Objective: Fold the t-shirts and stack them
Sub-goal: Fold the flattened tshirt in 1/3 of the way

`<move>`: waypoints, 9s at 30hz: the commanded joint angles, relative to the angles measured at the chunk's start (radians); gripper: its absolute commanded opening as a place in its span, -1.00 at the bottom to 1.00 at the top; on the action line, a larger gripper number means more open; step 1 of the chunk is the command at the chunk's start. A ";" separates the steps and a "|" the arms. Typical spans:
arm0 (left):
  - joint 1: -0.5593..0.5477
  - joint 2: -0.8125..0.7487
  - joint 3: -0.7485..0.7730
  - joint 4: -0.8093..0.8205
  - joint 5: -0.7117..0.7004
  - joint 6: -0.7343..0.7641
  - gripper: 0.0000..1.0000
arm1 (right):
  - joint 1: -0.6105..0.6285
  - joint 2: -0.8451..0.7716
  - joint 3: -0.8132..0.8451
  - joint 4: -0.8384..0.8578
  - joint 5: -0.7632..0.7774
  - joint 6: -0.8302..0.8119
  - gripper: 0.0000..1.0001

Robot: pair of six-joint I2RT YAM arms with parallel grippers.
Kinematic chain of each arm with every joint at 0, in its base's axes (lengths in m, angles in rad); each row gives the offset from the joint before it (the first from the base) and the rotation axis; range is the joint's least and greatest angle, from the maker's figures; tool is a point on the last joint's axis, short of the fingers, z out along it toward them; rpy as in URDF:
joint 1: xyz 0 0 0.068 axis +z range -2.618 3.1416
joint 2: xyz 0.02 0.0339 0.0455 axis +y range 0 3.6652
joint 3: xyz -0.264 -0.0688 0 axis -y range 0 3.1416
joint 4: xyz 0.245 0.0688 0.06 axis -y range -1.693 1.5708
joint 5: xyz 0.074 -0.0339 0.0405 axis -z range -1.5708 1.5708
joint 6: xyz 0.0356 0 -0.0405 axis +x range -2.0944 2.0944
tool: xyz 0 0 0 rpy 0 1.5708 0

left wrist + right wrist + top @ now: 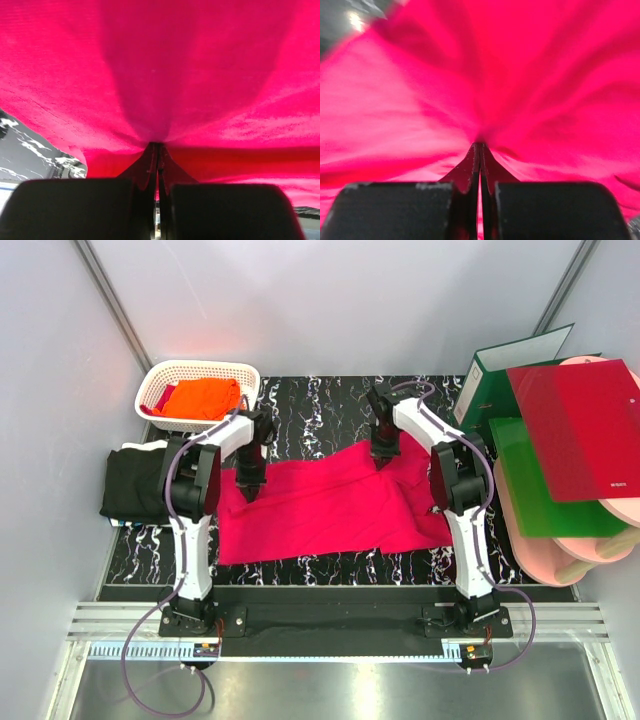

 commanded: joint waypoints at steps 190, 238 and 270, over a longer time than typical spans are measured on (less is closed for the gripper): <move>-0.018 -0.006 -0.102 0.030 -0.132 0.001 0.25 | 0.063 -0.422 -0.427 0.283 0.448 -0.058 -1.00; -0.019 -0.035 -0.038 -0.014 -0.164 -0.011 0.64 | 0.123 -0.411 -0.489 -0.045 0.238 -0.047 0.99; -0.018 0.225 0.330 -0.168 -0.527 -0.118 -1.00 | 0.122 -0.460 -0.209 0.001 0.397 -0.078 0.98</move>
